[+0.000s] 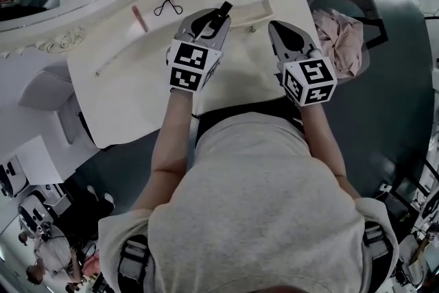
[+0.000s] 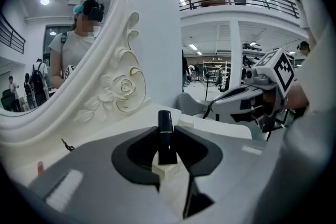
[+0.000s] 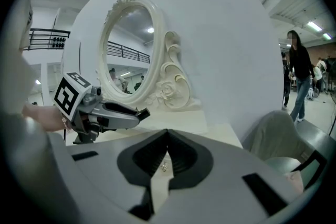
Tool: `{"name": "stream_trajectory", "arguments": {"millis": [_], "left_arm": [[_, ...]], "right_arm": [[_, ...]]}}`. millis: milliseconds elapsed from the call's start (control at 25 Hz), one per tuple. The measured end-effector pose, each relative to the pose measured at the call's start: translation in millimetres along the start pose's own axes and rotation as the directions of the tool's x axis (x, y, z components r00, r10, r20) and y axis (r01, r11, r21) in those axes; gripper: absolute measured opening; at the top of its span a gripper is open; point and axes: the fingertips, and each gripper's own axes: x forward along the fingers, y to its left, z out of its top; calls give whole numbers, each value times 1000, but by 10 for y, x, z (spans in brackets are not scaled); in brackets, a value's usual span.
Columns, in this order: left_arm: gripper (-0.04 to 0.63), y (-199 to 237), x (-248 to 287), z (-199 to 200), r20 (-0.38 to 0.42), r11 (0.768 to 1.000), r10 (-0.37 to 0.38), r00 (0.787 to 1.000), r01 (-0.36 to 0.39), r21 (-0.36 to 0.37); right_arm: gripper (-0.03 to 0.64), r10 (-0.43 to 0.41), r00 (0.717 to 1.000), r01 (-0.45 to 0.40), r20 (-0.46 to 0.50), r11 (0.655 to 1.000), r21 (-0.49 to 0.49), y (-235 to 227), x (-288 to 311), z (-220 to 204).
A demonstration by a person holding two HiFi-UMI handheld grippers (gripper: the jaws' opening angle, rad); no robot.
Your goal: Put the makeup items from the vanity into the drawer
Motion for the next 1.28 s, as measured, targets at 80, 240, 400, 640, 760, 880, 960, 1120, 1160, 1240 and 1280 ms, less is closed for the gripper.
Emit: {"name": "stream_trajectory", "arguments": {"millis": [80,240,400,640,760,880,960,1120,1160,1240,1280], "left_arm": [[106,-34,71,31,-11,1000,-8,1000,8,20],[106,-80,199,93,-19,999,-32,999,32,32],[106,-129,320,120,-33,998,-52,998,53,27],[107,-283,495,36,-98,995,-103,990,103,-3],[107,-354,564,-22,-118,991,-137,984,136,-10],[107,-396,622,-103,-151,988,-154,976,153,-16],[107,-412,658,-152,-178,987,-159,971,156,-30],[107,-438,705,-248,-236,987,-160,958,156,-38],[107,-442,719,-263,-244,987,-163,956,157,-44],[107,-453,746,-286,-256,985,-171,951,161,-60],[107,-460,758,-292,-260,984,-174,950,161,-69]], "right_arm": [[9,-11,1000,11,4,1000,5,-75,-22,8],[9,-28,1000,28,5,1000,12,-194,-54,6],[9,-34,999,34,11,999,35,-271,-66,-8],[9,-27,1000,27,5,999,45,-327,-53,-22],[8,-26,1000,25,8,998,55,-346,-59,-41],[8,-25,1000,25,0,997,66,-368,-66,-97],[9,-26,1000,26,-8,997,73,-385,-63,-131],[9,-15,1000,16,-22,997,73,-377,-53,-173],[9,-13,1000,15,-23,997,74,-377,-50,-180],[9,-15,1000,17,-27,997,78,-386,-46,-194],[9,-16,999,19,-28,997,81,-393,-45,-200]]}}
